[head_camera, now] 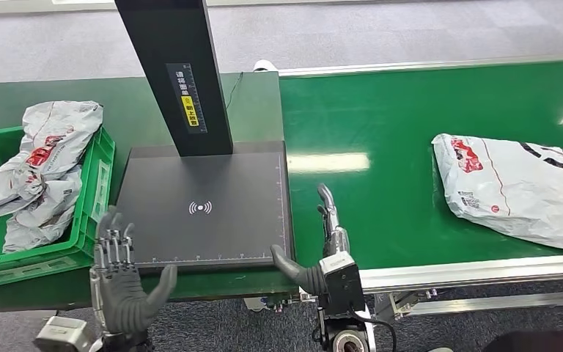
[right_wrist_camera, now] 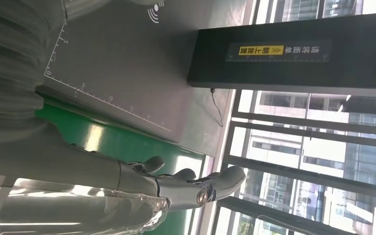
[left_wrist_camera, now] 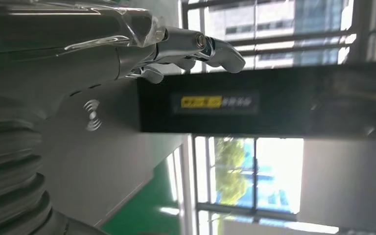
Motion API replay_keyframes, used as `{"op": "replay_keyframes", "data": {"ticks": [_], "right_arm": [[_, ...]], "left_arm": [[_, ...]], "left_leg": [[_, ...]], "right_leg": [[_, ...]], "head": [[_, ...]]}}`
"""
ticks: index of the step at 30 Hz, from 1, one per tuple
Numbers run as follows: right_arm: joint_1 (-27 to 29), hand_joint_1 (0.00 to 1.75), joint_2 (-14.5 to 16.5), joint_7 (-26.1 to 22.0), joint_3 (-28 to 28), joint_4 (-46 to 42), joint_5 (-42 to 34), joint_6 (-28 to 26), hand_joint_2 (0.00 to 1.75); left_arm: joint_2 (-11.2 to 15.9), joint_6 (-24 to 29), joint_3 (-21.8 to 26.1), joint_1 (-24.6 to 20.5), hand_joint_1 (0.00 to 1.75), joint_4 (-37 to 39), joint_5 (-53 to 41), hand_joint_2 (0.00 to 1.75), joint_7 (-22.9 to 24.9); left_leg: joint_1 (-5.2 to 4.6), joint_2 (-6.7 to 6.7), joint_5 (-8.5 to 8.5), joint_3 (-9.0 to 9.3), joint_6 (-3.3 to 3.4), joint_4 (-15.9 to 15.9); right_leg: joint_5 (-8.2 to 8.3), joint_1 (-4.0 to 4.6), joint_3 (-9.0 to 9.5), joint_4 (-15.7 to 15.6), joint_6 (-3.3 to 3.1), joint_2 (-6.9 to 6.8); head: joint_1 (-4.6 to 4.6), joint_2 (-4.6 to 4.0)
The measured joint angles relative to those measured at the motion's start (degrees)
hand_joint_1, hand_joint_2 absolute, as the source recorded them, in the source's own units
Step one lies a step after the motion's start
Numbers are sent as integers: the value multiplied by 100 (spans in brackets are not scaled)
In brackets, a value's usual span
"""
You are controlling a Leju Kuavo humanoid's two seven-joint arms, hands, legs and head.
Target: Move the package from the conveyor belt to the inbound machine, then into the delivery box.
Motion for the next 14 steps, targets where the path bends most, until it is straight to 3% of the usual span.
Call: {"op": "replay_keyframes", "data": {"ticks": [14], "right_arm": [[185,0,-33,-591,-21,344,-710,364,175]], "left_arm": [[-45,-91,1,336,0,463,-185,175,-80]], "left_leg": [[0,-1,-5,-3,0,0]], "right_leg": [[-6,1,-3,0,0,0]], "head": [[-1,-1]]}}
